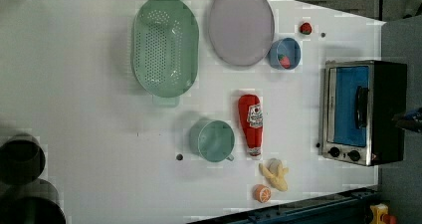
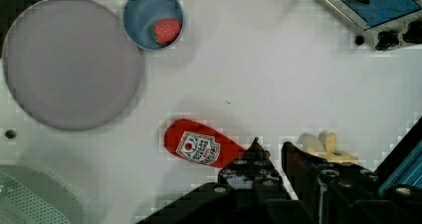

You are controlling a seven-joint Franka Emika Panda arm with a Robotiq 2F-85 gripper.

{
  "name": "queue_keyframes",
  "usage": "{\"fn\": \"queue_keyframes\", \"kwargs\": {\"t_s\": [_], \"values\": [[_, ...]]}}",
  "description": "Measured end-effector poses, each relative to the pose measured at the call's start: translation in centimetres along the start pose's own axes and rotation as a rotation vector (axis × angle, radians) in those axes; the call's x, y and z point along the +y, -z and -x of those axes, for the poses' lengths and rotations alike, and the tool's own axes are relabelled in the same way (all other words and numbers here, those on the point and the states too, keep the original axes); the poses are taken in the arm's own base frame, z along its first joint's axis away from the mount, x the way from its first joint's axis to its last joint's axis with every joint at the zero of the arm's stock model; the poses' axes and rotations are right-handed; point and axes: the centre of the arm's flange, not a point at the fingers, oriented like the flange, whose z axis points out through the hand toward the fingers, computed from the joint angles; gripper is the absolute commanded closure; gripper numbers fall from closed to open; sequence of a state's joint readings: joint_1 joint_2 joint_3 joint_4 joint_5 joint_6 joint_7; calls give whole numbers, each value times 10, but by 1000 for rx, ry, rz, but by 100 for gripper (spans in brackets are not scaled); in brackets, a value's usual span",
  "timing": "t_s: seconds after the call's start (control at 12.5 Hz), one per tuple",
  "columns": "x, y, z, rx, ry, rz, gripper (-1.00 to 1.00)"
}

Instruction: Flap open oven.

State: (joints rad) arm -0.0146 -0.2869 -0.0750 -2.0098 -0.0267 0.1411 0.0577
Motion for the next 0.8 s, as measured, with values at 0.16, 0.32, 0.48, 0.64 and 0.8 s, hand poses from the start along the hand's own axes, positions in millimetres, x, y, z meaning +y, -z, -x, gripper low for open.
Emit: {"fn": "queue_keyframes", "kwargs": {"t_s": [0.16,0.32,0.48,0.64,0.8], "values": [[9,-14,-5,-25,18,18,65],[21,-24,-17,-39,97,16,65],[39,-28,-35,-44,193,5,65],[57,-35,-64,-13,332,-22,65],[79,-49,-97,37,468,-53,65]]}}
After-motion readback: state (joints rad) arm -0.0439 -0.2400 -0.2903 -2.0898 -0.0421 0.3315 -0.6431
